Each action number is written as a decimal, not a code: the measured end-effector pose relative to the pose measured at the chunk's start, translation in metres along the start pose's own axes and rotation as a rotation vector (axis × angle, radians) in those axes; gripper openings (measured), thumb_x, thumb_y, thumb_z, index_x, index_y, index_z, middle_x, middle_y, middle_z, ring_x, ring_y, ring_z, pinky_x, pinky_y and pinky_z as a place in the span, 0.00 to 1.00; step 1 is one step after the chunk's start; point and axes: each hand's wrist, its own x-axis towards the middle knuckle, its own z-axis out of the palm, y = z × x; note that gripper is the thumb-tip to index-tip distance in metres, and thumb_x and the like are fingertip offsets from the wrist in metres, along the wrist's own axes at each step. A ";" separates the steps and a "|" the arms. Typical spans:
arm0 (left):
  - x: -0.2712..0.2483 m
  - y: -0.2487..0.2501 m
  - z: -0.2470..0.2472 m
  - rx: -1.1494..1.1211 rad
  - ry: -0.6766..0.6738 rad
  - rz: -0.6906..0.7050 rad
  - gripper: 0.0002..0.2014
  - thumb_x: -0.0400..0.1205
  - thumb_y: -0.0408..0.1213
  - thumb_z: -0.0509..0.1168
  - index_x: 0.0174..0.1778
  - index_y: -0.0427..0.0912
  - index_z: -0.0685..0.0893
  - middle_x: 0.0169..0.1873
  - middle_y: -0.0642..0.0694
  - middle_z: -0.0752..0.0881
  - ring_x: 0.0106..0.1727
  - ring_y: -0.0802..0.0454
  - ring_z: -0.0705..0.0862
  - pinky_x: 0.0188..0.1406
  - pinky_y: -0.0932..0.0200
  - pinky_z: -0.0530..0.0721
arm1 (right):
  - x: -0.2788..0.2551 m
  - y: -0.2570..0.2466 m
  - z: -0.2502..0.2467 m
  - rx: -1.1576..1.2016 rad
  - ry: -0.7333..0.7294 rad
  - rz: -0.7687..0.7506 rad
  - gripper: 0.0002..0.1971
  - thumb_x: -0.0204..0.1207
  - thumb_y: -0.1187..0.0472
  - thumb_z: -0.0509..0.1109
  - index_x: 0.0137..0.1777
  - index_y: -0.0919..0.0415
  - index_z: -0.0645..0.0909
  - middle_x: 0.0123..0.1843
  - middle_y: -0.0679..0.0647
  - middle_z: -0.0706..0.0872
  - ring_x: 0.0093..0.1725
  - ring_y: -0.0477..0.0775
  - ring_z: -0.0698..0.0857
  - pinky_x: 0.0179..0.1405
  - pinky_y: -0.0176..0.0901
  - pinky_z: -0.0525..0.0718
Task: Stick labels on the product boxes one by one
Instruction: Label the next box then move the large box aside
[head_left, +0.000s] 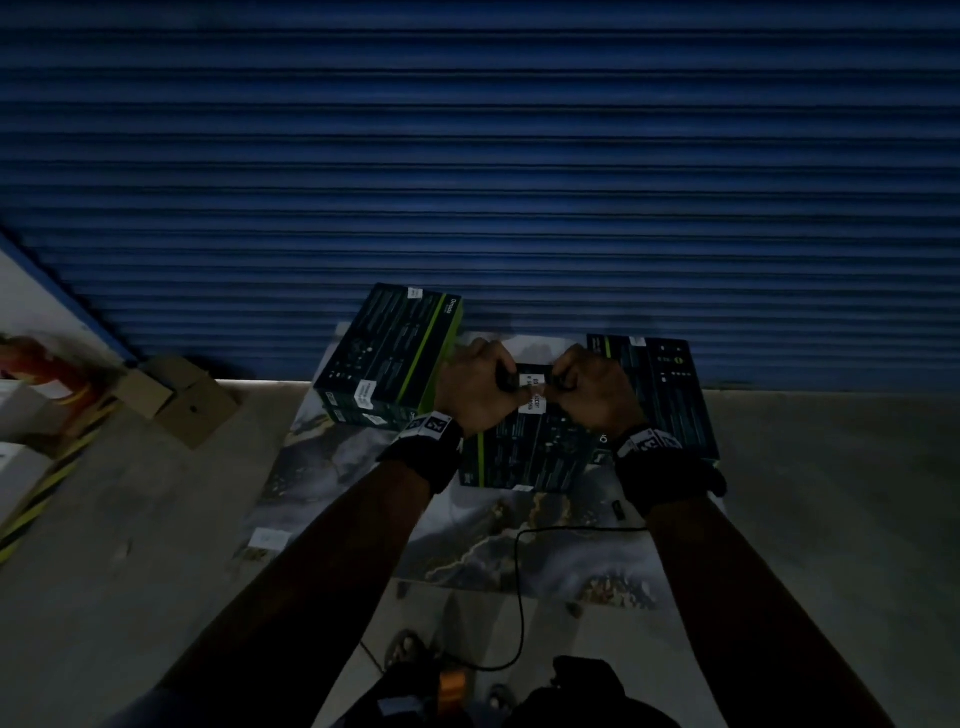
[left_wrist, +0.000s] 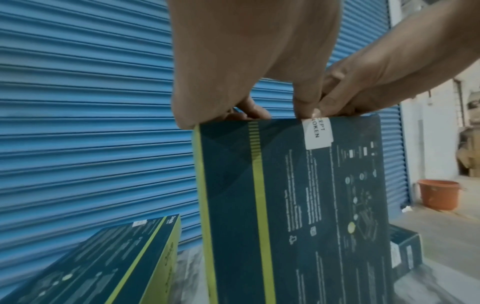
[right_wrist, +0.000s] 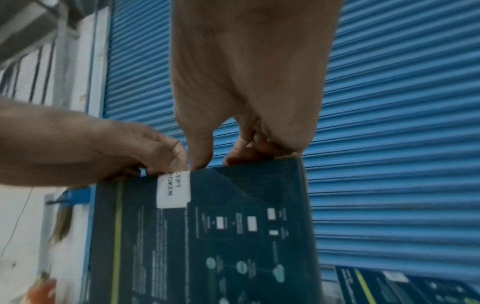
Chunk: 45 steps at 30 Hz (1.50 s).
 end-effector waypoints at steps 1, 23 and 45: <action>-0.001 0.000 0.000 0.006 -0.006 -0.002 0.21 0.73 0.65 0.74 0.48 0.53 0.80 0.49 0.52 0.81 0.52 0.52 0.81 0.45 0.56 0.71 | -0.001 -0.002 -0.002 -0.003 -0.029 0.014 0.16 0.71 0.47 0.82 0.48 0.55 0.82 0.40 0.48 0.86 0.41 0.49 0.85 0.43 0.43 0.84; -0.006 0.008 -0.011 -0.046 -0.126 -0.038 0.18 0.76 0.53 0.78 0.53 0.49 0.82 0.52 0.51 0.78 0.57 0.51 0.78 0.45 0.57 0.68 | -0.011 -0.013 -0.017 -0.003 -0.129 0.006 0.23 0.67 0.42 0.84 0.49 0.57 0.82 0.40 0.48 0.85 0.40 0.45 0.84 0.36 0.32 0.77; -0.003 0.009 0.001 0.052 0.052 -0.061 0.14 0.79 0.55 0.72 0.41 0.50 0.79 0.45 0.50 0.82 0.50 0.45 0.84 0.45 0.54 0.67 | -0.007 -0.007 0.012 -0.098 0.152 -0.039 0.15 0.78 0.49 0.77 0.39 0.59 0.79 0.40 0.56 0.86 0.40 0.59 0.87 0.38 0.44 0.80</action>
